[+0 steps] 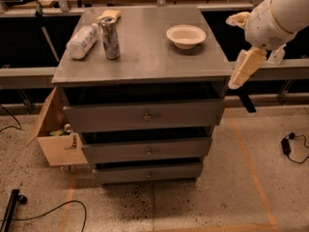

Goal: Move paper bowl near redbull can

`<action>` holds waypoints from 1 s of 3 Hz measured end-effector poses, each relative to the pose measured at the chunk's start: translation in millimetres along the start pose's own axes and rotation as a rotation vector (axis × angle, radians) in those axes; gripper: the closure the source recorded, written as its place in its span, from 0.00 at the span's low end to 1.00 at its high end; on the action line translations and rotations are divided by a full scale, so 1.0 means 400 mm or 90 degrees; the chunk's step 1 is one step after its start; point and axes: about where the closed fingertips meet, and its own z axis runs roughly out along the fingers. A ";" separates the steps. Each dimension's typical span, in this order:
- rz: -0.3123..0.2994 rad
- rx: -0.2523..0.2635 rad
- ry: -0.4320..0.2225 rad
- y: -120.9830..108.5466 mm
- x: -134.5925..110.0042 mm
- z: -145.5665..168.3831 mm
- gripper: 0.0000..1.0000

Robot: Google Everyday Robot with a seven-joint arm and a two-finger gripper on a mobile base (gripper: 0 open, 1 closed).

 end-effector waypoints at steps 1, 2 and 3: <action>-0.097 0.096 -0.034 -0.144 0.029 0.058 0.00; -0.154 0.111 -0.032 -0.164 0.029 0.064 0.00; -0.154 0.108 -0.032 -0.161 0.028 0.065 0.00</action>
Offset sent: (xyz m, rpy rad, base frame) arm 0.0486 -0.0059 0.0012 -0.0008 -0.1515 0.0645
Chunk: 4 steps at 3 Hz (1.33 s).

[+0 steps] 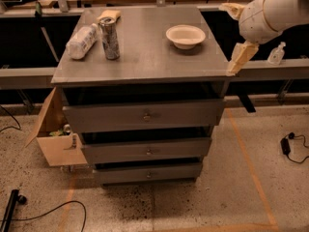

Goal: Move paper bowl near redbull can

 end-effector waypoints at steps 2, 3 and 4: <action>-0.087 0.065 0.028 -0.046 -0.004 0.030 0.16; -0.147 0.098 0.019 -0.077 -0.007 0.068 0.24; -0.188 0.113 -0.003 -0.103 -0.009 0.114 0.25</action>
Offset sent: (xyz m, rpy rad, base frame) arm 0.0361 0.0156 0.0161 -0.1423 -0.3163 0.0949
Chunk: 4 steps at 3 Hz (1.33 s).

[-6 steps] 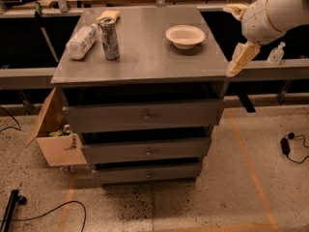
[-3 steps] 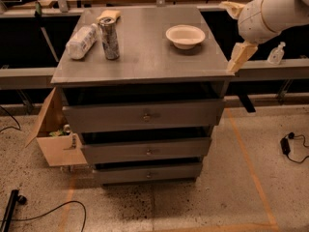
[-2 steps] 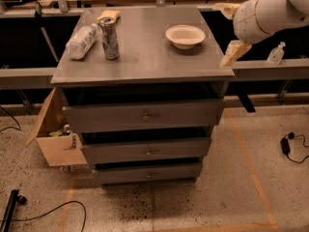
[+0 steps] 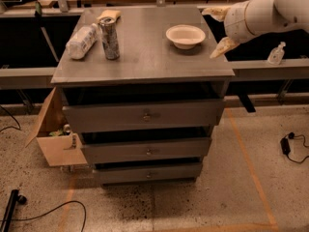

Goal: Move paper bowl near redbull can

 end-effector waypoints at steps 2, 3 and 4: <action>-0.024 0.006 -0.039 0.014 0.017 0.141 0.50; -0.028 0.003 -0.061 0.020 0.028 0.219 0.48; -0.032 0.007 -0.073 0.013 0.031 0.260 0.48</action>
Offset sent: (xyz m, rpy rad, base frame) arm 0.0605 0.0243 -0.0510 0.0170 -0.0293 0.1020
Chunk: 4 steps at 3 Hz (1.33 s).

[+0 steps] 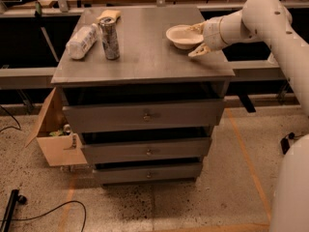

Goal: Move paper bowl near redbull can

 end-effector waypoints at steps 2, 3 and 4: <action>0.011 -0.004 0.007 0.002 0.045 0.068 0.86; 0.022 -0.018 0.010 0.014 0.061 0.105 1.00; 0.000 -0.022 -0.004 -0.002 0.030 0.111 1.00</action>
Offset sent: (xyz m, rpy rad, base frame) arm 0.0511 -0.0129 -0.0257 -0.0120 0.0333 -0.0530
